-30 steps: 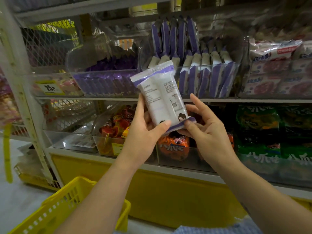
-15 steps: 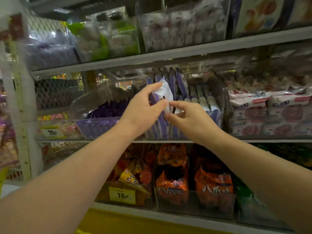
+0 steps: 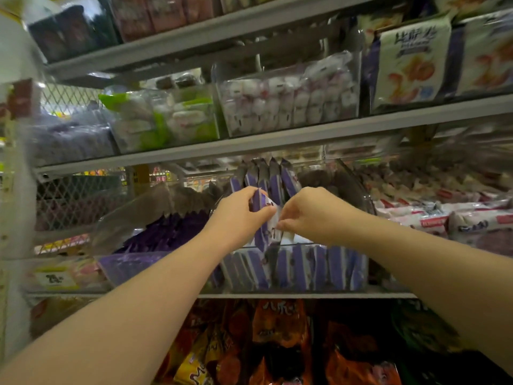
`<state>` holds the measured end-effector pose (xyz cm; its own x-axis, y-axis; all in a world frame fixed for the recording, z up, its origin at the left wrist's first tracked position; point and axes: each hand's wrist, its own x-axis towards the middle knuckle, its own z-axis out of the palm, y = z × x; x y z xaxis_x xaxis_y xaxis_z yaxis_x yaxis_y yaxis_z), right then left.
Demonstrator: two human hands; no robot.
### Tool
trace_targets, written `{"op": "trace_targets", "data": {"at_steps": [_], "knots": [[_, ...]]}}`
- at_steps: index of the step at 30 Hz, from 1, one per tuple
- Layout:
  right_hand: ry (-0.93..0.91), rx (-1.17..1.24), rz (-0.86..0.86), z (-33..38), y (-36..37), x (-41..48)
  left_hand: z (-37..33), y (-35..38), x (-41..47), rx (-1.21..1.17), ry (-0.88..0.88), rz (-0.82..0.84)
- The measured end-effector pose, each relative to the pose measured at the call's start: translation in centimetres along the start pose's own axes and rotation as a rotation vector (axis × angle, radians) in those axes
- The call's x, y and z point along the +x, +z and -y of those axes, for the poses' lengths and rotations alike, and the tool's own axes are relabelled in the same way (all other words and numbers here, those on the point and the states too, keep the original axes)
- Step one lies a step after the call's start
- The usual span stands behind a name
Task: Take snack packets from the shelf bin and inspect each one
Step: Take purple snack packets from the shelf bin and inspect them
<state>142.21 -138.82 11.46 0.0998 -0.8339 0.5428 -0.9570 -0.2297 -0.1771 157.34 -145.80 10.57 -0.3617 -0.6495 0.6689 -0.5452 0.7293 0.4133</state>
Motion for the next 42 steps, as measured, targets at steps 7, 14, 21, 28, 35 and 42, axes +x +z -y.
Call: {"op": "trace_targets", "data": {"at_steps": [7,14,21,28,35,42], "knots": [[-0.201,-0.099,0.406,-0.6,-0.8,1.4,1.2,1.6,1.0,0.066,0.019,0.019],[-0.194,-0.212,0.687,0.0,-0.1,2.3,2.1,2.2,0.6,0.091,0.059,0.112],[-0.255,-0.425,0.666,0.3,0.9,2.6,3.7,1.5,-1.1,0.108,0.143,0.219],[-0.188,-0.395,0.583,1.4,0.0,3.0,4.6,2.1,-2.0,0.262,0.191,0.196],[-0.162,-0.470,0.612,2.1,-1.1,4.0,5.2,2.5,-1.9,0.271,0.233,0.156],[-0.306,-0.506,0.685,1.3,-1.5,3.9,5.2,2.6,-1.8,0.279,0.230,0.170]]}}
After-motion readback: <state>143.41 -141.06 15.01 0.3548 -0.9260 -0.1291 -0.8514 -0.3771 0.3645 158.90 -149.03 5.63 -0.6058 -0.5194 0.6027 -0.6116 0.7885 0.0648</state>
